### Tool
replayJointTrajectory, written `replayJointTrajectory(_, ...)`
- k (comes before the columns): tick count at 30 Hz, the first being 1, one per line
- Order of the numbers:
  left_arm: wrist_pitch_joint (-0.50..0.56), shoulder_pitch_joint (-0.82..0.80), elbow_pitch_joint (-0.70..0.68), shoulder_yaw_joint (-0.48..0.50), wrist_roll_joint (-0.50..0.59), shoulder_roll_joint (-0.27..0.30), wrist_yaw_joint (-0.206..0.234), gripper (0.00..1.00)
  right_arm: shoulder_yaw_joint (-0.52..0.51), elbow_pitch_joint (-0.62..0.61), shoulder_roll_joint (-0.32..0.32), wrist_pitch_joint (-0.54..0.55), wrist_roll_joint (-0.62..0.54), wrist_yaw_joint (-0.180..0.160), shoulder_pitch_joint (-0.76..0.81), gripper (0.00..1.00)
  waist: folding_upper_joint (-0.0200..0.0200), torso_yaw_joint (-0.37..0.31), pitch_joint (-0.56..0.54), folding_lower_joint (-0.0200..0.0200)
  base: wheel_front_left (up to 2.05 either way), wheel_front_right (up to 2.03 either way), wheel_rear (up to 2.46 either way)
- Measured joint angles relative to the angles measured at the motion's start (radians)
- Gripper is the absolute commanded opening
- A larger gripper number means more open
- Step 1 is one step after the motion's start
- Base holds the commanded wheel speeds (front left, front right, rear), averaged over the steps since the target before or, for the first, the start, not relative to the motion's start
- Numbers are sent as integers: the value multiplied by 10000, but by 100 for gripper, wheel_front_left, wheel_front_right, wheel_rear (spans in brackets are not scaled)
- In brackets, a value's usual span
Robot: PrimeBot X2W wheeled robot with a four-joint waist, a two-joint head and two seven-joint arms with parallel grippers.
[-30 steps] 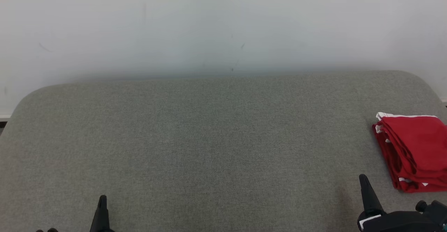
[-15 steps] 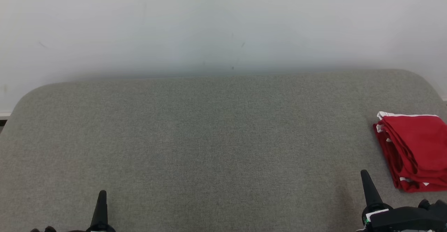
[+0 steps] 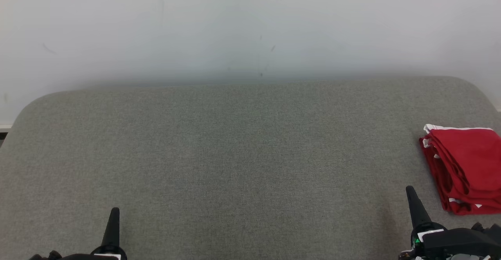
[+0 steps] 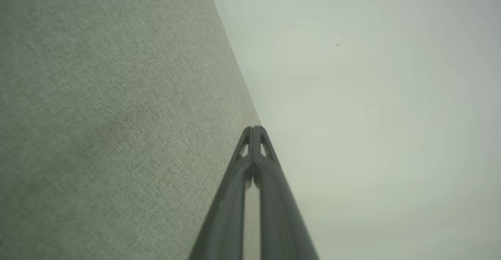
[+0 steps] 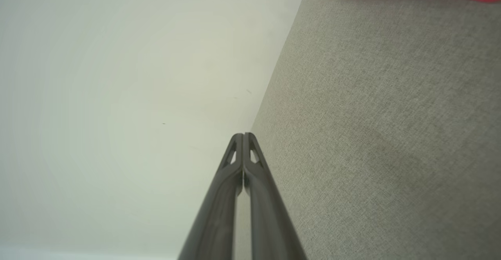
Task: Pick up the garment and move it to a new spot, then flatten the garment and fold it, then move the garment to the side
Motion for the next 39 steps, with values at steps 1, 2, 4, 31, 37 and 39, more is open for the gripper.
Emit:
replayJointTrajectory(1, 19, -1, -2, 4, -84, 0, 0, 0, -10, 0, 4, 38, 92, 0, -7, 0, 0, 1, 4, 0, 0, 0, 0)
replayJointTrajectory(2, 35, -4, -4, 8, -144, 0, 0, 0, -13, 0, 8, 61, 171, 0, -17, 0, 0, 2, 9, 0, 0, 0, 0)
replayJointTrajectory(4, 96, -18, -12, 17, -339, 0, 0, 0, -35, -2, 15, 77, 330, 0, -41, 0, 0, 4, 17, 0, 0, 0, 0)
replayJointTrajectory(31, 604, -270, -77, 117, -2320, 8, -12, 0, -255, -19, 88, 453, 2313, 0, -359, 0, 0, 30, 127, 0, 0, 0, 0)
replayJointTrajectory(37, 713, -397, -94, 138, -2671, 8, -38, 0, -309, -21, 98, 523, 2740, 0, -380, 0, 0, 35, 153, 0, 0, 0, 0)
replayJointTrajectory(39, 725, -401, -96, 146, -2819, 10, -58, 0, -318, -23, 102, 556, 2855, 0, -386, 0, 0, 37, 161, 0, 0, 0, 0)
